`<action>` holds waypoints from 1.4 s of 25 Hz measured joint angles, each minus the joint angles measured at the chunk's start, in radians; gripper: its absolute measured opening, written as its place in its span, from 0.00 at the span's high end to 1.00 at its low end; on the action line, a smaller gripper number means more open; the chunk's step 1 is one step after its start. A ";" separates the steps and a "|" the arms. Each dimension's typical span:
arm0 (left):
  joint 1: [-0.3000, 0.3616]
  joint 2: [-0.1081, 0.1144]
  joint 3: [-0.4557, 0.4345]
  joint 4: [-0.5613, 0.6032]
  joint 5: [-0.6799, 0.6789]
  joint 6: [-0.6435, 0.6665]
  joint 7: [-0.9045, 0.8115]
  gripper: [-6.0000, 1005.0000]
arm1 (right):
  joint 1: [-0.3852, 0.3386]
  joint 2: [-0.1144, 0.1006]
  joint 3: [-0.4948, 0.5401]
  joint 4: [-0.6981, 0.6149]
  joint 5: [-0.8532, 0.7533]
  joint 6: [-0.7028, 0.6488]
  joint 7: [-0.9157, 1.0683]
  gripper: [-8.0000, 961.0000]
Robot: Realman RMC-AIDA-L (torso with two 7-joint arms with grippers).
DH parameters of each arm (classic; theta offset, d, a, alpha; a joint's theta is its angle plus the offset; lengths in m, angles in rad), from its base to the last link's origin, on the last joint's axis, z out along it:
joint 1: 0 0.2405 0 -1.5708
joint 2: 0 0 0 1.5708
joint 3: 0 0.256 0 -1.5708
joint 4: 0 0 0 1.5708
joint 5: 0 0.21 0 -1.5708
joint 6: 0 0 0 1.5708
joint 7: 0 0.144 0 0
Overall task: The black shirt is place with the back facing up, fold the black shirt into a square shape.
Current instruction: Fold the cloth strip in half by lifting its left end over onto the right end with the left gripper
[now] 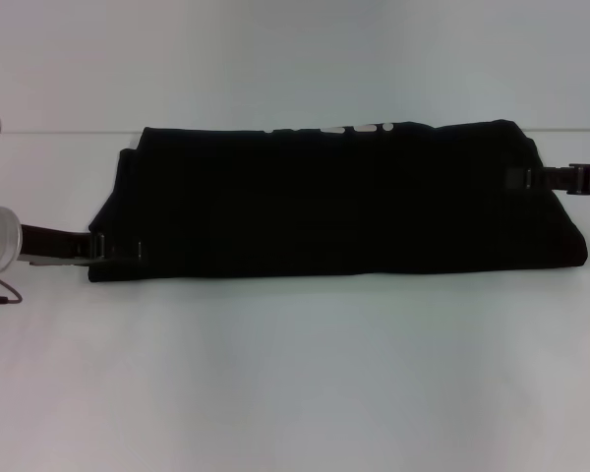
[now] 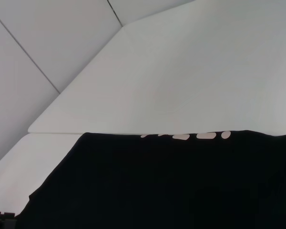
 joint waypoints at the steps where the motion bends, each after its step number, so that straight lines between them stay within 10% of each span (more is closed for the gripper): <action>1: 0.000 0.000 0.002 0.000 0.000 0.000 0.000 0.06 | -0.001 0.000 -0.001 0.000 0.000 0.001 -0.001 0.29; 10: 0.001 -0.007 0.092 0.001 0.017 -0.039 0.006 0.06 | -0.013 0.000 0.002 0.000 0.001 -0.002 -0.004 0.29; 35: 0.004 -0.003 0.090 0.022 0.024 -0.049 0.010 0.93 | -0.069 -0.026 -0.003 -0.002 -0.014 0.049 0.039 0.30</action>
